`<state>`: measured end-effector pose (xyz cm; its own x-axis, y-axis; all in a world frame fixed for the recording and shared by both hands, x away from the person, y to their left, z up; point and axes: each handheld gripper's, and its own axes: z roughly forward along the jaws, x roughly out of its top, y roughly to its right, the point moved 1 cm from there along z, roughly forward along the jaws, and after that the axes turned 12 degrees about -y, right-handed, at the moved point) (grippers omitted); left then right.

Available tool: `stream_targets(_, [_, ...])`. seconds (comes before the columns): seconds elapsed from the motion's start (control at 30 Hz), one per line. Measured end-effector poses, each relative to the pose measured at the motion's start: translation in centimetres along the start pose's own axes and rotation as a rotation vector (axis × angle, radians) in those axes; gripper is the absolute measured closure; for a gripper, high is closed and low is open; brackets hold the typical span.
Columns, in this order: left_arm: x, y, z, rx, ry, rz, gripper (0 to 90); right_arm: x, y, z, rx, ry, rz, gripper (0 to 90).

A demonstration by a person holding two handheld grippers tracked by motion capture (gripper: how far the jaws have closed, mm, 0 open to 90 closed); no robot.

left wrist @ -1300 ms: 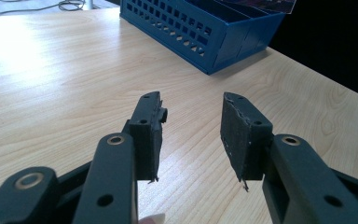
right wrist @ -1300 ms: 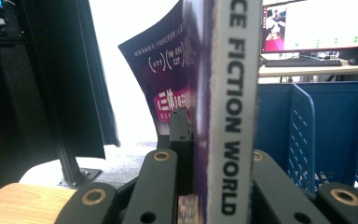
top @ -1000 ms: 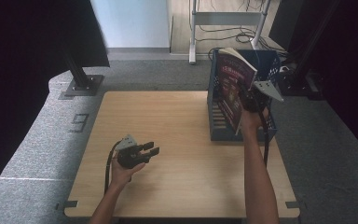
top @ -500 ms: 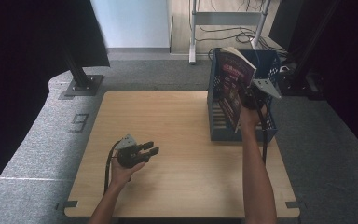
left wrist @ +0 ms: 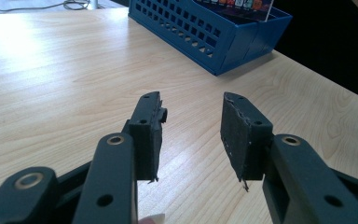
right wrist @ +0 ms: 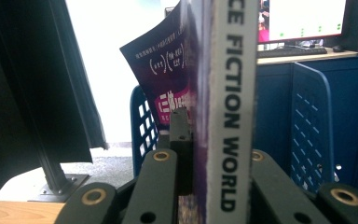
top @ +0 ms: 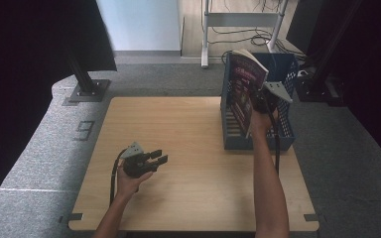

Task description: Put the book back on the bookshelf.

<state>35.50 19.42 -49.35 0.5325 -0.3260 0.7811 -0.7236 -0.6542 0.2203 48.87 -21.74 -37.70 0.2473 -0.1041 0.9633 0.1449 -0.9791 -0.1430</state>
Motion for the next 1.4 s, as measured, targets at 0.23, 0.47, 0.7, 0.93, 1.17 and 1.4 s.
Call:
stream_targets(0.23, [0.0, -0.2, -0.1, 0.003, 0.004, -0.002, 58.4, -0.1, -0.2, 0.9, -0.013, 0.016, -0.001, 81.7])
stream_targets(0.47, [0.0, -0.5, -0.3, 0.005, 0.01, -0.009, 58.5, 0.0, -0.2, 1.9, -0.023, 0.014, 0.001, 81.7])
stream_targets(0.7, [0.0, -0.6, -0.4, 0.005, 0.01, -0.011, 58.5, -0.6, -0.2, 2.8, -0.027, 0.01, 0.003, 81.7])
stream_targets(0.93, [-0.1, -0.6, -0.4, 0.007, 0.01, -0.016, 58.5, -1.3, -0.7, 3.5, -0.03, 0.005, -0.013, 81.7])
stream_targets(1.17, [-0.1, -0.6, -0.5, 0.009, 0.016, -0.016, 58.7, -1.9, -1.4, 3.8, -0.032, 0.008, -0.032, 81.6])
stream_targets(1.4, [-0.1, -0.6, -0.4, 0.01, 0.014, -0.014, 58.7, -3.0, -1.5, 4.2, -0.033, -0.006, -0.032, 81.6])
